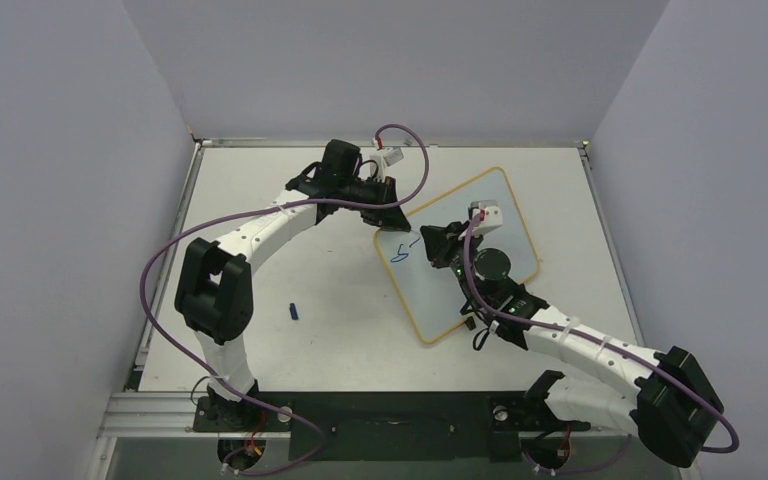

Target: Write a sentence on the whiteboard

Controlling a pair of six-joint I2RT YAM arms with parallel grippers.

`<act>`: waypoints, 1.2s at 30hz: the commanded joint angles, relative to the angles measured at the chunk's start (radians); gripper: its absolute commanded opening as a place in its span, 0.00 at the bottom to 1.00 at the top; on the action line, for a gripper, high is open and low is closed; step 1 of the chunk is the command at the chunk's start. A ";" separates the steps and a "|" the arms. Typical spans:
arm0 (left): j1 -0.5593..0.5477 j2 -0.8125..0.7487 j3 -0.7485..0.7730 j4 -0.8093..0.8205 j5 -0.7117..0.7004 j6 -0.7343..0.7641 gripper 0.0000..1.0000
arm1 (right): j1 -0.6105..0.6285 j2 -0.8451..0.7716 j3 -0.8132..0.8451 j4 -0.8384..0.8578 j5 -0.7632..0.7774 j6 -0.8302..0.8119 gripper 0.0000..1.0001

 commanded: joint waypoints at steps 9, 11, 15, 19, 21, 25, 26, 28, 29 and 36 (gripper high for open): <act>-0.015 -0.047 -0.003 0.001 -0.057 0.061 0.00 | -0.001 0.047 0.065 0.000 0.007 0.006 0.00; -0.015 -0.047 -0.002 0.001 -0.055 0.061 0.00 | 0.000 0.050 0.061 -0.008 0.012 0.007 0.00; -0.015 -0.046 -0.002 0.004 -0.054 0.059 0.00 | -0.001 0.051 0.037 -0.015 0.014 0.022 0.00; -0.017 -0.046 -0.002 0.006 -0.053 0.059 0.00 | -0.001 0.039 0.002 -0.019 0.012 0.042 0.00; -0.017 -0.047 -0.003 0.006 -0.055 0.058 0.00 | 0.000 0.034 -0.017 -0.020 0.011 0.050 0.00; -0.017 -0.049 -0.004 0.005 -0.057 0.059 0.00 | 0.000 0.023 -0.051 -0.020 0.014 0.068 0.00; -0.017 -0.049 -0.005 0.006 -0.058 0.059 0.00 | 0.001 0.023 -0.059 -0.020 0.014 0.071 0.00; -0.017 -0.050 -0.003 0.005 -0.058 0.058 0.00 | 0.006 0.021 -0.068 -0.024 0.018 0.075 0.00; -0.017 -0.049 -0.003 0.005 -0.058 0.057 0.00 | 0.008 0.019 -0.071 -0.026 0.021 0.076 0.00; -0.018 -0.051 -0.004 0.004 -0.061 0.057 0.00 | 0.020 -0.046 -0.107 -0.094 0.047 0.091 0.00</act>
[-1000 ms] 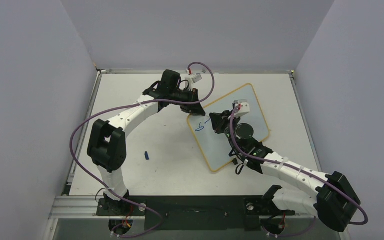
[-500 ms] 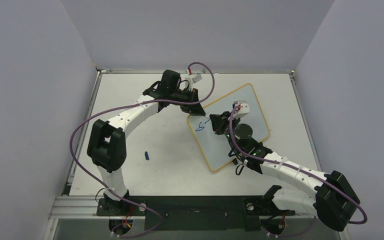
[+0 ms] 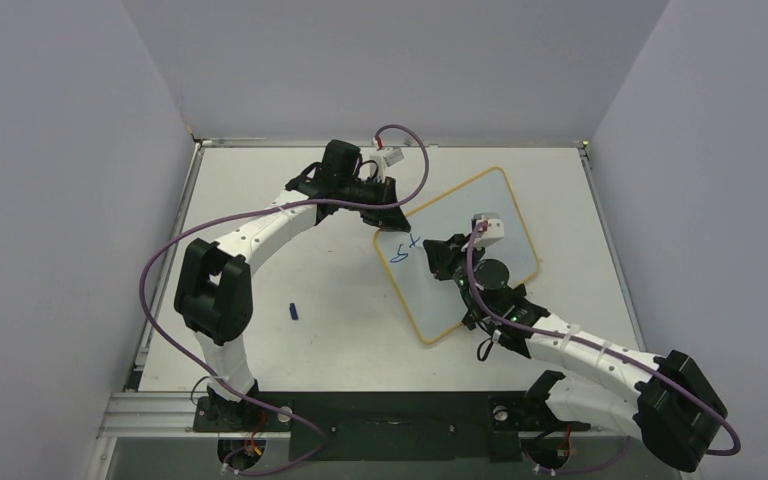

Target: Write a sentence on the whiteboard

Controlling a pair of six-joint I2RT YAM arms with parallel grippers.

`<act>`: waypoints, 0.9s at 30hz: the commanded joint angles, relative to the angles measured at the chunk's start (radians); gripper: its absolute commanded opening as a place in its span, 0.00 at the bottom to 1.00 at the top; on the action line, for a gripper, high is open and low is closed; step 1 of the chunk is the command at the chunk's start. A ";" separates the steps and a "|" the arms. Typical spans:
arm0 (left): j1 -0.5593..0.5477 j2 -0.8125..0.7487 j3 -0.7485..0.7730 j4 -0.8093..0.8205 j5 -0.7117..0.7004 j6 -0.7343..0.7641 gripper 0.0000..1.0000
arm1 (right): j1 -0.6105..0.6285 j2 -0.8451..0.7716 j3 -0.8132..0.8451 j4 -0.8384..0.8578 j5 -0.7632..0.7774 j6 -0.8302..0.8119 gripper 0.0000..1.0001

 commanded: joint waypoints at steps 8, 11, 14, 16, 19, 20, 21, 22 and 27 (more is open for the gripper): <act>-0.017 -0.047 -0.005 0.009 -0.053 0.056 0.00 | 0.014 -0.090 -0.078 -0.122 0.051 0.037 0.00; -0.018 -0.046 -0.005 0.010 -0.053 0.056 0.00 | 0.010 -0.085 -0.060 -0.134 0.072 0.023 0.00; -0.020 -0.048 -0.003 0.009 -0.052 0.056 0.00 | -0.001 -0.066 -0.007 -0.148 0.087 -0.012 0.00; -0.021 -0.049 -0.004 0.008 -0.050 0.056 0.00 | -0.011 -0.039 0.032 -0.161 0.093 -0.036 0.00; -0.023 -0.050 -0.007 0.009 -0.050 0.057 0.00 | -0.028 -0.016 0.079 -0.174 0.091 -0.069 0.00; -0.024 -0.050 -0.008 0.009 -0.050 0.057 0.00 | -0.032 -0.011 0.102 -0.178 0.083 -0.076 0.00; -0.025 -0.050 -0.008 0.010 -0.050 0.057 0.00 | -0.033 -0.009 0.125 -0.182 0.074 -0.087 0.00; -0.025 -0.051 -0.007 0.009 -0.050 0.056 0.00 | -0.034 -0.014 0.135 -0.196 0.069 -0.094 0.00; -0.025 -0.052 -0.007 0.011 -0.052 0.055 0.00 | -0.033 -0.089 0.157 -0.241 0.048 -0.098 0.00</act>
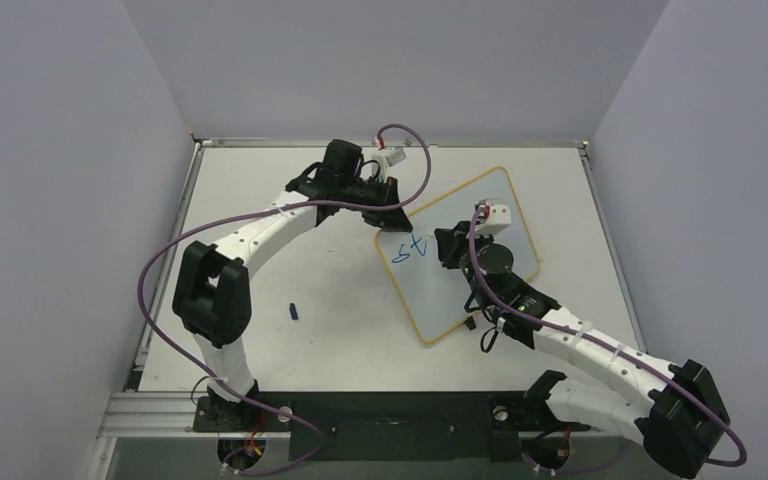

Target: Write a sentence on the whiteboard

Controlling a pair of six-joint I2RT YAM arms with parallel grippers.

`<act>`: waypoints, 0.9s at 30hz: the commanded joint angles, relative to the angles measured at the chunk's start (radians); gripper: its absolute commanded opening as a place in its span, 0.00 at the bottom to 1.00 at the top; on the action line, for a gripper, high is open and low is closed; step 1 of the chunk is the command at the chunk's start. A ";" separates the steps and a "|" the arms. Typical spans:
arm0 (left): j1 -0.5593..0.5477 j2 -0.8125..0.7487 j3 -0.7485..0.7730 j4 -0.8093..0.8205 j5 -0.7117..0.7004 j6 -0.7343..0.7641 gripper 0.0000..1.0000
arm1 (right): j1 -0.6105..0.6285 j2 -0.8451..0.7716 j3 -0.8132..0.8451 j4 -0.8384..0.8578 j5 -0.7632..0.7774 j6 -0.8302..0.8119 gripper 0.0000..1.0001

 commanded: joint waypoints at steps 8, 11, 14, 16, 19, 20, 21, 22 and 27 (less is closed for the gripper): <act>-0.016 -0.030 0.017 -0.004 -0.052 0.048 0.00 | -0.004 -0.143 -0.012 -0.039 -0.020 0.009 0.00; -0.016 -0.020 0.039 -0.027 -0.056 0.052 0.00 | -0.004 -0.149 -0.032 -0.028 -0.019 0.011 0.00; -0.016 -0.006 0.082 -0.075 -0.067 0.064 0.00 | -0.005 -0.160 -0.044 -0.013 -0.024 0.006 0.00; -0.016 0.004 0.109 -0.112 -0.079 0.075 0.00 | -0.005 -0.161 -0.048 -0.013 -0.023 -0.004 0.00; -0.016 0.021 0.156 -0.185 -0.093 0.104 0.00 | -0.006 -0.160 -0.051 -0.010 -0.024 -0.025 0.00; -0.016 0.026 0.168 -0.202 -0.105 0.112 0.00 | -0.005 -0.158 -0.051 -0.010 -0.025 -0.033 0.00; -0.016 0.038 0.198 -0.243 -0.113 0.128 0.00 | -0.005 -0.156 -0.051 -0.010 -0.028 -0.037 0.00; -0.016 0.046 0.215 -0.264 -0.127 0.138 0.00 | -0.006 -0.155 -0.052 -0.009 -0.028 -0.043 0.00; -0.015 0.086 0.292 -0.356 -0.153 0.180 0.00 | -0.005 -0.152 -0.059 -0.002 -0.026 -0.052 0.00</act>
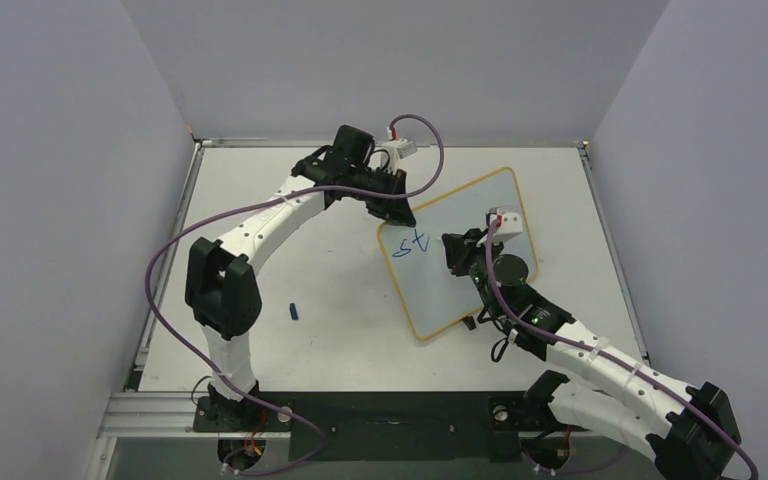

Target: Write a sentence on the whiteboard

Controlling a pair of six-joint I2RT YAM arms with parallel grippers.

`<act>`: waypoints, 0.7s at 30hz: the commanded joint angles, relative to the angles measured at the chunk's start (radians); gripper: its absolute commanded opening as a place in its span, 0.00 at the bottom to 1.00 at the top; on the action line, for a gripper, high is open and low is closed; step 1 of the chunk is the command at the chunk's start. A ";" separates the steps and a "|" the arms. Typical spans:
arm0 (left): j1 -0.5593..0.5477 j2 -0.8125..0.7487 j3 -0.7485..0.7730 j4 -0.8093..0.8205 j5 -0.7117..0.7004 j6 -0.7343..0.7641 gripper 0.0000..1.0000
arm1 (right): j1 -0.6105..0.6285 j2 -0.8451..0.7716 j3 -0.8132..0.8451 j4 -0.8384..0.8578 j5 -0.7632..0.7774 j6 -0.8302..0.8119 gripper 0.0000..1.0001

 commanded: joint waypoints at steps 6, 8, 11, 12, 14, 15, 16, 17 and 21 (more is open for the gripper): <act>0.008 -0.008 -0.016 -0.032 -0.112 0.072 0.00 | -0.005 -0.026 -0.027 0.059 -0.012 -0.028 0.00; 0.008 -0.016 -0.030 -0.029 -0.116 0.073 0.00 | -0.006 -0.032 -0.030 0.061 -0.006 -0.036 0.00; 0.008 -0.030 -0.046 -0.026 -0.120 0.077 0.00 | -0.006 -0.026 -0.022 0.062 0.000 -0.051 0.00; 0.008 -0.033 -0.049 -0.025 -0.123 0.078 0.00 | -0.006 -0.017 -0.018 0.062 0.001 -0.059 0.00; 0.008 -0.041 -0.050 -0.028 -0.128 0.082 0.00 | -0.006 -0.001 -0.009 0.064 0.003 -0.068 0.00; 0.008 -0.042 -0.051 -0.030 -0.128 0.084 0.00 | -0.006 0.004 -0.002 0.066 0.002 -0.070 0.00; 0.008 -0.044 -0.051 -0.030 -0.128 0.084 0.00 | -0.006 0.016 0.001 0.073 0.002 -0.072 0.00; 0.008 -0.045 -0.052 -0.029 -0.128 0.085 0.00 | -0.007 0.021 0.007 0.076 0.002 -0.073 0.00; 0.008 -0.048 -0.053 -0.028 -0.126 0.083 0.00 | -0.008 0.058 0.031 0.087 -0.001 -0.076 0.00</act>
